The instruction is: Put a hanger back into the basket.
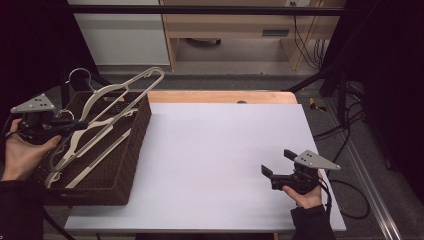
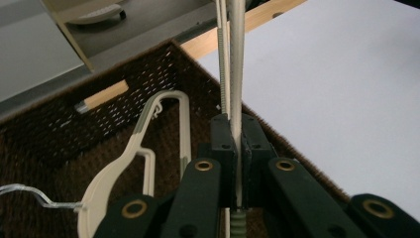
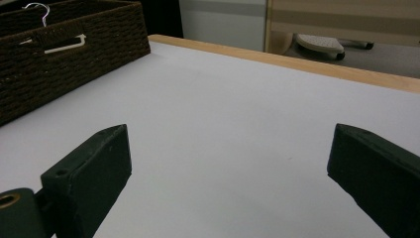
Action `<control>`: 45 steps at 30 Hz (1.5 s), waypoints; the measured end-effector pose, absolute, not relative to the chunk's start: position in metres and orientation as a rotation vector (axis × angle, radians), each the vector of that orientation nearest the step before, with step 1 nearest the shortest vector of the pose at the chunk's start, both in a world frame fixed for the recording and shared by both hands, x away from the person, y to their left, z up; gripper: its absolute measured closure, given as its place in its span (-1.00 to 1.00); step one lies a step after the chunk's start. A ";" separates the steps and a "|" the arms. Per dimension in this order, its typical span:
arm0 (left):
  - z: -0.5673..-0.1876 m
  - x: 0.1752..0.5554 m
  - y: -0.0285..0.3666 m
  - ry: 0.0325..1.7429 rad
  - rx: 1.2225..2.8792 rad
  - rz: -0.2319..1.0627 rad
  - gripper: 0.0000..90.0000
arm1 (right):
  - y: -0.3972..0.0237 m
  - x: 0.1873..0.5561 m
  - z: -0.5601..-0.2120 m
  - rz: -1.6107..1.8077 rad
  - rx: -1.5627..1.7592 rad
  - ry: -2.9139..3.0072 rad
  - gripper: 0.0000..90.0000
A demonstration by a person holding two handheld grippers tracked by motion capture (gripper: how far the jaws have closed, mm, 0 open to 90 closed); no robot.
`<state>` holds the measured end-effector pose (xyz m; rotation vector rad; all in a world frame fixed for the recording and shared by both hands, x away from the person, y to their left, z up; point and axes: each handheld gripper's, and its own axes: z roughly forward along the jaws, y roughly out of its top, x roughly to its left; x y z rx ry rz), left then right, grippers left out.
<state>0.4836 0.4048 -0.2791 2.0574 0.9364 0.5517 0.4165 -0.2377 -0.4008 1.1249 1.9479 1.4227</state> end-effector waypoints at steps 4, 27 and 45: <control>-0.290 0.485 0.420 0.981 2.064 0.544 0.93 | -0.237 0.417 -0.401 1.425 1.125 1.952 -0.92; -0.345 0.485 0.448 1.160 2.133 0.448 0.93 | -0.236 0.417 -0.402 1.415 1.127 1.954 -0.92; -0.375 0.495 0.447 1.407 2.124 0.359 0.86 | -0.236 0.417 -0.402 1.414 1.130 1.957 -0.92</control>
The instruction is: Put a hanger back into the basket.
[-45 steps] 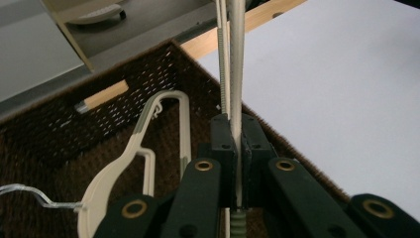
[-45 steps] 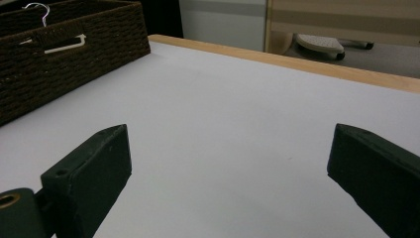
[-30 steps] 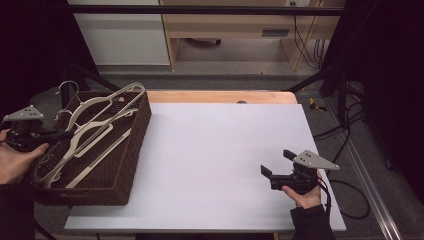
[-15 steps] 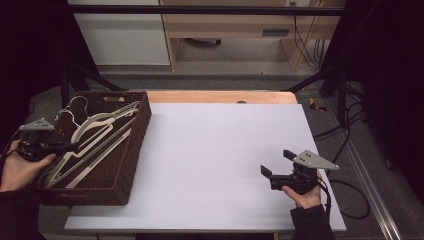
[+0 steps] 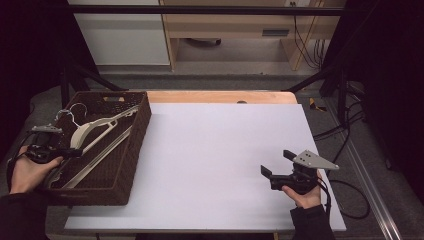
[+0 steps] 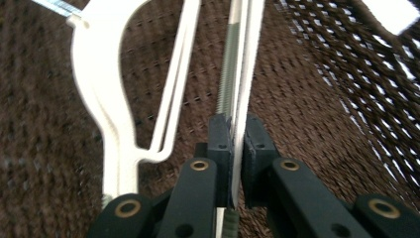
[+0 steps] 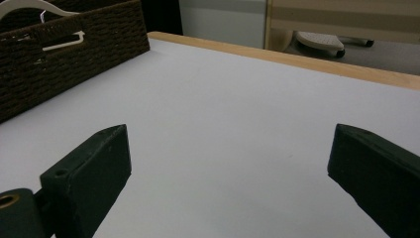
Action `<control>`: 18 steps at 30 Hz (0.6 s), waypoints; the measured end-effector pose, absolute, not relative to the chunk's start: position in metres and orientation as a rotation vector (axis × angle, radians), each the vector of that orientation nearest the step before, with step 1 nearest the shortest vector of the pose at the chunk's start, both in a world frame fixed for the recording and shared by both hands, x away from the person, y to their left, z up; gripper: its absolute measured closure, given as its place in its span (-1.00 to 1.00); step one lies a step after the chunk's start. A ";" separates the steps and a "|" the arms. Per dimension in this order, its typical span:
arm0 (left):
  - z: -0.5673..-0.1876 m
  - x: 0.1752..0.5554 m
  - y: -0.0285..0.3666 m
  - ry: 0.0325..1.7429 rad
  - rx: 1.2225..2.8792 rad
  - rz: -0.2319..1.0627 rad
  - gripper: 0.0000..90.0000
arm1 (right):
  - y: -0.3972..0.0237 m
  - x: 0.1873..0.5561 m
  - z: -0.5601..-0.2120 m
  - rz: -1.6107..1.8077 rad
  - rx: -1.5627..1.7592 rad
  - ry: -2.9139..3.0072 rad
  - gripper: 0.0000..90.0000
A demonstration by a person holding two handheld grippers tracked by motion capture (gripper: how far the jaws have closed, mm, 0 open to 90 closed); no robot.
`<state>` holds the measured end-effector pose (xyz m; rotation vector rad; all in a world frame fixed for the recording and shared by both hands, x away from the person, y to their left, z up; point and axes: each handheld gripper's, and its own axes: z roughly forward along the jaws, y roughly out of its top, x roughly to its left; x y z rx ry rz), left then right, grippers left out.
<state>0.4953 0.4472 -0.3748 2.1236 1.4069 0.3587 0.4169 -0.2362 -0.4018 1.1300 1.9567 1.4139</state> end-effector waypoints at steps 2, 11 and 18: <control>-0.376 0.497 0.446 1.453 2.138 0.382 0.82 | -0.236 0.417 -0.402 1.418 1.129 1.956 -0.92; -0.371 0.491 0.459 1.534 2.061 0.495 0.50 | -0.236 0.417 -0.402 1.417 1.132 1.956 -0.92; -0.354 0.476 0.459 1.457 1.973 0.584 0.38 | -0.236 0.417 -0.402 1.415 1.130 1.955 -0.92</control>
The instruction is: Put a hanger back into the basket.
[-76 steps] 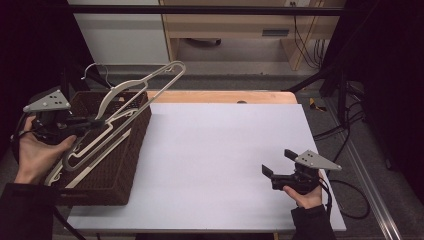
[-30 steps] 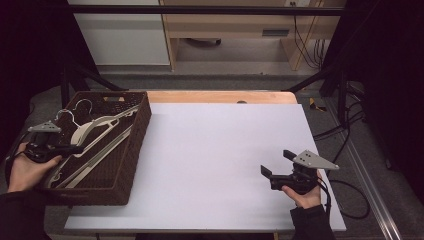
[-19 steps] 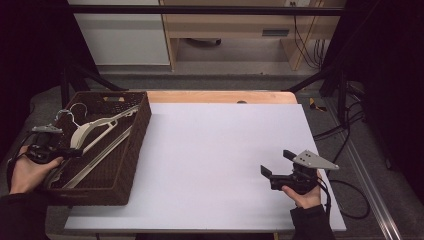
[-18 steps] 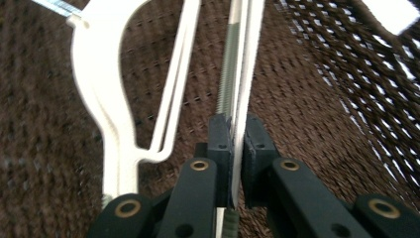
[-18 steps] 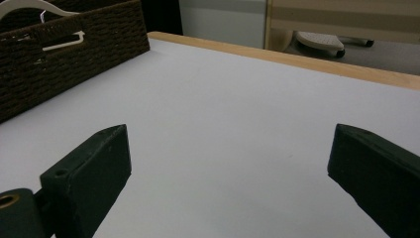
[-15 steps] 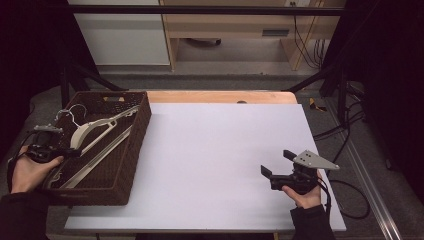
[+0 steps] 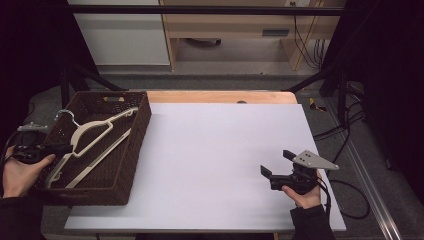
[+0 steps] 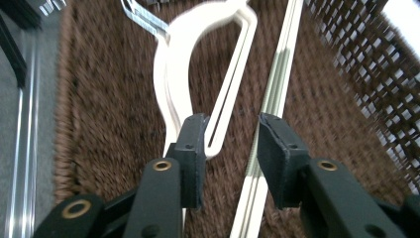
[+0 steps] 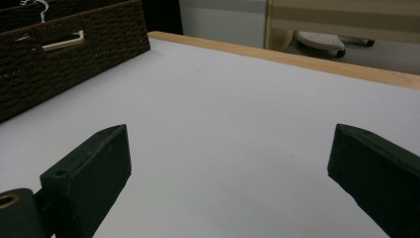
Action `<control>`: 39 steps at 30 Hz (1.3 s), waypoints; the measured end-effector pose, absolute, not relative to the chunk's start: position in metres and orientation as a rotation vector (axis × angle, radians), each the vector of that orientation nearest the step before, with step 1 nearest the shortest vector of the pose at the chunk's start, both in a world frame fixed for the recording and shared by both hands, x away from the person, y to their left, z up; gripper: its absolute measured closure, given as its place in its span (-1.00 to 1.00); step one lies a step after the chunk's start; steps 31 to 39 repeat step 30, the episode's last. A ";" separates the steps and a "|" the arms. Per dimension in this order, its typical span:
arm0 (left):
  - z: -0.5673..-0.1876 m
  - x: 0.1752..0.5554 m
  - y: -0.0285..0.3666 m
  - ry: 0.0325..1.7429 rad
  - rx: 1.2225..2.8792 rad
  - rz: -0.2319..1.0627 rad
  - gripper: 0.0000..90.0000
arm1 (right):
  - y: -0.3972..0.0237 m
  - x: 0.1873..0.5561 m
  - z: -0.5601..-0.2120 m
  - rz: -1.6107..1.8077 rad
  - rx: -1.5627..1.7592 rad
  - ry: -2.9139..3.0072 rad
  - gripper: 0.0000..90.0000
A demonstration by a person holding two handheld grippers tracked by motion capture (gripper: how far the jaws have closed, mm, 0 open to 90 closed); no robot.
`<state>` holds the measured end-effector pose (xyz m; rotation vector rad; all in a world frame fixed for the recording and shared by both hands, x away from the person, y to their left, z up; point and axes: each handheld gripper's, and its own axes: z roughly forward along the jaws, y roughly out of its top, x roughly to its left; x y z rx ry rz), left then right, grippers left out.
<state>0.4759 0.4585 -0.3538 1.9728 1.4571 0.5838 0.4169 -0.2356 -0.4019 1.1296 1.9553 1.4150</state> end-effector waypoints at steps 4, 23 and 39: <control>-0.343 0.462 0.450 1.358 1.841 0.617 0.06 | -0.237 0.416 -0.401 1.423 1.133 1.948 -0.92; -0.339 0.415 0.332 0.902 1.683 0.578 -0.89 | -0.243 0.413 -0.398 1.456 1.095 1.935 -0.92; -0.354 0.419 0.303 0.902 1.681 0.541 -0.91 | -0.248 0.410 -0.395 1.472 1.093 1.924 -0.93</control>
